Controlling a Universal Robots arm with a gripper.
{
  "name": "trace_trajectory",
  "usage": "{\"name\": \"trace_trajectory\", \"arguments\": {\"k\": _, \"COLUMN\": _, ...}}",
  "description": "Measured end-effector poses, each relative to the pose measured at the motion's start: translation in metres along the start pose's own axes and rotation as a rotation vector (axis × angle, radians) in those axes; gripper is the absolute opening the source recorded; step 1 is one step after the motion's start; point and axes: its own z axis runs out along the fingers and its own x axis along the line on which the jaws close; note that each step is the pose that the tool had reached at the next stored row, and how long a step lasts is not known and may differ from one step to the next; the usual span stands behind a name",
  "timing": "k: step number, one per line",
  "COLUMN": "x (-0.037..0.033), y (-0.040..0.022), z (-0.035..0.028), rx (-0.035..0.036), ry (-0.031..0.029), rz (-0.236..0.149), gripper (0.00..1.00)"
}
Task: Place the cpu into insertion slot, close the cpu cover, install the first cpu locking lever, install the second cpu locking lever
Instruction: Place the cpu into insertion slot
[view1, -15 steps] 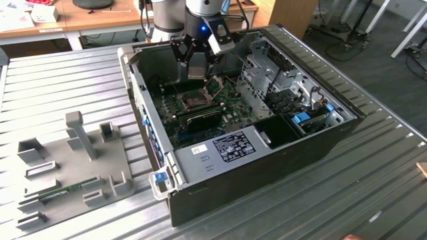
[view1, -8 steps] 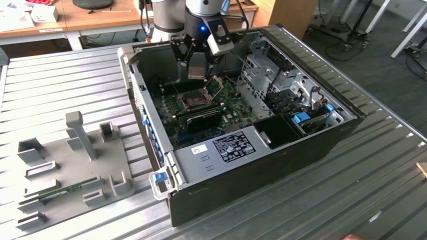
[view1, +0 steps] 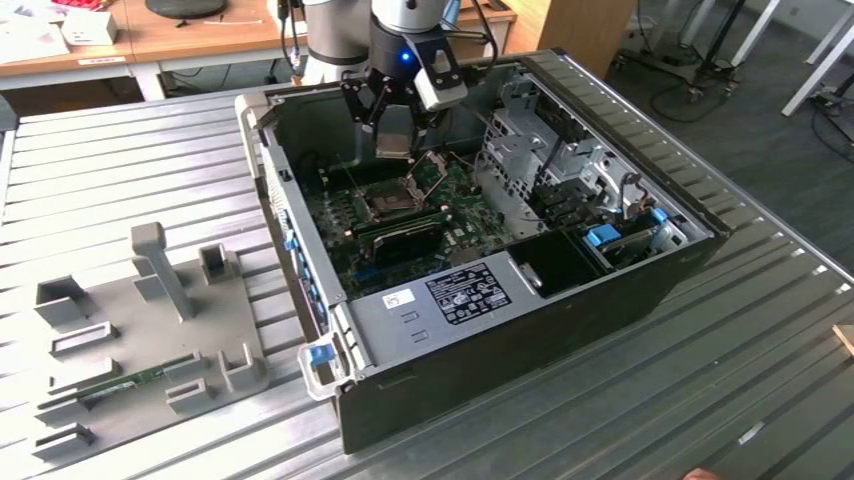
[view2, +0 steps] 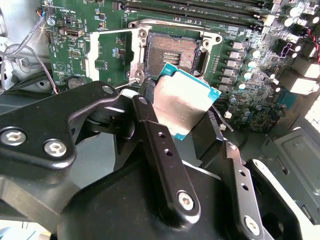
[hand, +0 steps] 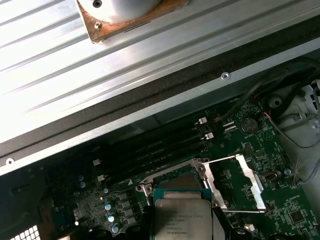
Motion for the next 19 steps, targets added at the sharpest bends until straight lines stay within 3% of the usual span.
{"name": "trace_trajectory", "arguments": {"k": 9, "x": 0.0000, "y": 0.0000, "z": 0.0000, "rx": -0.0001, "ry": -0.0011, "rz": 0.012, "gripper": 0.54}}
{"name": "trace_trajectory", "arguments": {"k": 19, "x": 0.0000, "y": -0.0001, "z": 0.0009, "rx": -0.0021, "ry": -0.0099, "rz": 0.110, "gripper": 0.54}}
